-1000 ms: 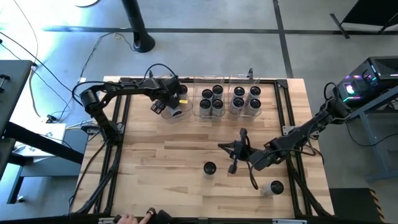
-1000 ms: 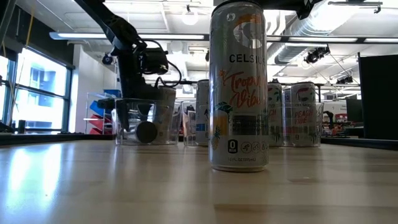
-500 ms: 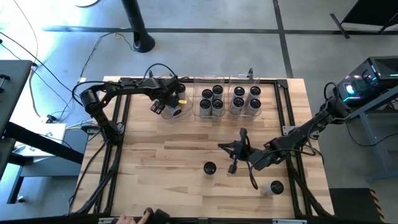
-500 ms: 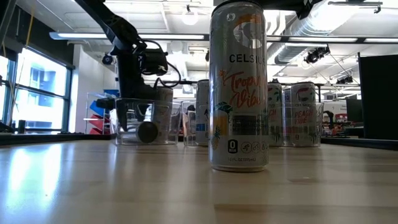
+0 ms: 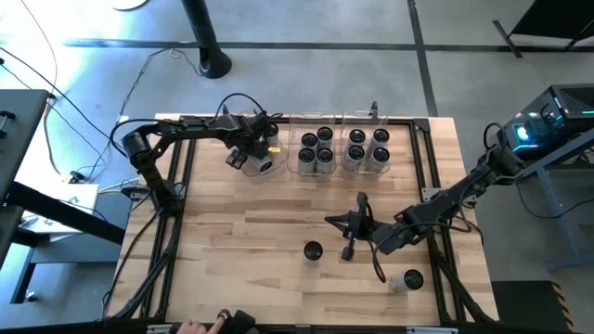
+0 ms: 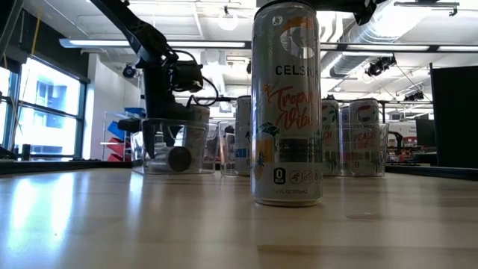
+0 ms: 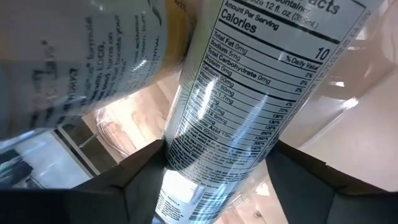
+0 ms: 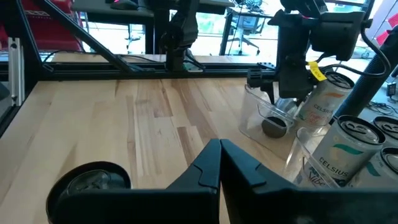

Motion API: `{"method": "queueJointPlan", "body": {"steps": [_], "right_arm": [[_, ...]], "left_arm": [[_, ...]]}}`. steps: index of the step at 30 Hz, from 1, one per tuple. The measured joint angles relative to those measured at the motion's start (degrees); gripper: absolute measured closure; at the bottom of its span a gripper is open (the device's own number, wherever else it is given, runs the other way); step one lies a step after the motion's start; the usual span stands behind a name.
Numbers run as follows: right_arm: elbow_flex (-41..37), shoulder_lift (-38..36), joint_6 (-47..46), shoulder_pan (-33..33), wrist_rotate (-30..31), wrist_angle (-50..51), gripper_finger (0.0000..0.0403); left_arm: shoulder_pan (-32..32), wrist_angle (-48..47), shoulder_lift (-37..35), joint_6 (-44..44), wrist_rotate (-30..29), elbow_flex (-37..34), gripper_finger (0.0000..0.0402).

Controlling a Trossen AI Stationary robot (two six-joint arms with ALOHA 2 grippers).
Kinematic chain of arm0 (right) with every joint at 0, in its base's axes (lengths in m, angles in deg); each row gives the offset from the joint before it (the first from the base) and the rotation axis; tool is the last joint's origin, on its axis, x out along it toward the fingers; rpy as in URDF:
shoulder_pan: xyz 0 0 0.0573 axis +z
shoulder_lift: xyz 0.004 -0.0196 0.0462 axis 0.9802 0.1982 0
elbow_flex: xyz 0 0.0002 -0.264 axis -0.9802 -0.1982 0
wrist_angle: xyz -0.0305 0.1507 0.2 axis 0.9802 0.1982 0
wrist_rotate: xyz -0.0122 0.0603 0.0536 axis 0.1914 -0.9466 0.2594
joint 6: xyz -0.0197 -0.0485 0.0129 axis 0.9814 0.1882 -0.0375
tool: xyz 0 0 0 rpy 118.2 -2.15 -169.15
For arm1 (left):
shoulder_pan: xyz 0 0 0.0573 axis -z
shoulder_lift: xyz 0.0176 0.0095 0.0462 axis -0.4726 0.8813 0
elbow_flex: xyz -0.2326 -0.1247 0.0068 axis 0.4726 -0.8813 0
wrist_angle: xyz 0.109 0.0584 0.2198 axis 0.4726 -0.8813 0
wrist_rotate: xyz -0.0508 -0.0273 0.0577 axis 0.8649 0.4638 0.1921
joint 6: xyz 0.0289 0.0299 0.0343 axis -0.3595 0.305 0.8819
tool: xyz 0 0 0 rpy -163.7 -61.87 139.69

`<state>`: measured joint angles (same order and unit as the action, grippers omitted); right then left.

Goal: Sort soda cans
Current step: Remove the white-yellow soda can from the left transparent bin

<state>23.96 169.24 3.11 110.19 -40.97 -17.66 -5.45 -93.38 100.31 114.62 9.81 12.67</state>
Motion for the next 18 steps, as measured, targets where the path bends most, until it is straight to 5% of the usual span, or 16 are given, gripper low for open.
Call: {"method": "queueJointPlan", "body": {"steps": [12,18], "right_arm": [[0.0,0.0,0.0,0.0,-0.2,0.0,0.0402],[0.0,0.0,0.0,0.2,-0.4,0.1,0.0402]], "left_arm": [[1.2,-9.5,0.5,-5.9,-1.2,6.1,0.0212],[1.4,-16.5,-1.8,-10.8,3.3,10.4,0.0242]]}}
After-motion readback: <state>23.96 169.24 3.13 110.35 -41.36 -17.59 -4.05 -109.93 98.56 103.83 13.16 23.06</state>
